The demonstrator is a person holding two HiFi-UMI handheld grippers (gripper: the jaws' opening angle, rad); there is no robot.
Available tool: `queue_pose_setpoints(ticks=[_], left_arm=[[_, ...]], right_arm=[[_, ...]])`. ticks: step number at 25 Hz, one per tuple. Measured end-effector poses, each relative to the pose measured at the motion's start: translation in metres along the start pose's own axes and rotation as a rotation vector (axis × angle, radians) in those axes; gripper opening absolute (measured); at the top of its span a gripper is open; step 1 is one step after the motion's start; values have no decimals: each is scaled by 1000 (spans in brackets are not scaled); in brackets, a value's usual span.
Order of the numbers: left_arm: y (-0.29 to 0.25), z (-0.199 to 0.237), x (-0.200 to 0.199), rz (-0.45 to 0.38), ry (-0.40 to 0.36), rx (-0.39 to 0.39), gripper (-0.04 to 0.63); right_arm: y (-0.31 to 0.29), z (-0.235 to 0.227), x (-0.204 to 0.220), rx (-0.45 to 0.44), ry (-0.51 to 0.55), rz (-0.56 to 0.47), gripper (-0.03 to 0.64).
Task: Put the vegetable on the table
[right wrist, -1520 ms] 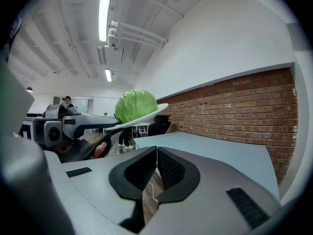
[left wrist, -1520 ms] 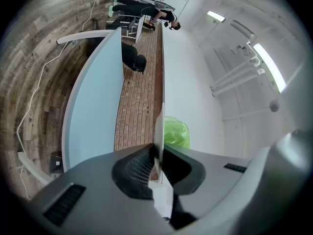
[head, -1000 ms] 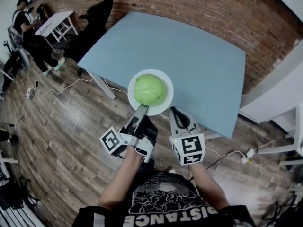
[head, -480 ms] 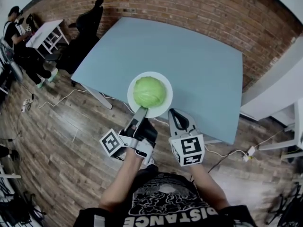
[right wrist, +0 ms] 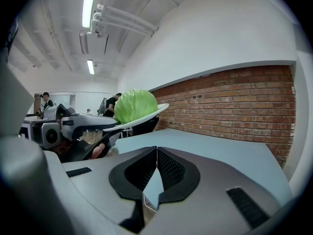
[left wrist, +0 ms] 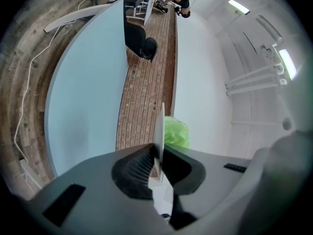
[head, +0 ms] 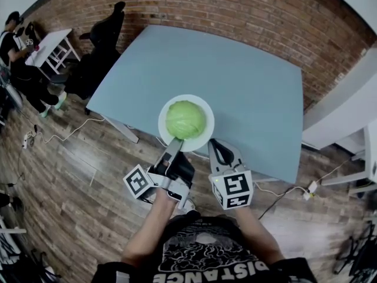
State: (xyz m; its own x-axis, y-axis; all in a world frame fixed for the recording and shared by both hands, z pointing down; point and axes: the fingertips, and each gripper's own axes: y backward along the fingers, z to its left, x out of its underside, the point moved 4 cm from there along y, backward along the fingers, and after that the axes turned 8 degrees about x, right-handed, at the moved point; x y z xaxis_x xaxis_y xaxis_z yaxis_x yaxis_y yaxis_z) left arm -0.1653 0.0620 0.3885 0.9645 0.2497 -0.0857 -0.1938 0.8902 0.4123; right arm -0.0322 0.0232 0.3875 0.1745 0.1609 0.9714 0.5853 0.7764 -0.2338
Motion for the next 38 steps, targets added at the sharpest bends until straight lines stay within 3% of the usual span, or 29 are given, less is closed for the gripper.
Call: queue_pose_setpoints(ticks=[17, 38], left_arm=[[-2, 18, -32, 22, 47, -22, 28], [-78, 68, -52, 48, 60, -66, 28]], right_arm=[[-24, 9, 3, 52, 5, 17, 9], [-93, -56, -4, 89, -28, 22, 9]])
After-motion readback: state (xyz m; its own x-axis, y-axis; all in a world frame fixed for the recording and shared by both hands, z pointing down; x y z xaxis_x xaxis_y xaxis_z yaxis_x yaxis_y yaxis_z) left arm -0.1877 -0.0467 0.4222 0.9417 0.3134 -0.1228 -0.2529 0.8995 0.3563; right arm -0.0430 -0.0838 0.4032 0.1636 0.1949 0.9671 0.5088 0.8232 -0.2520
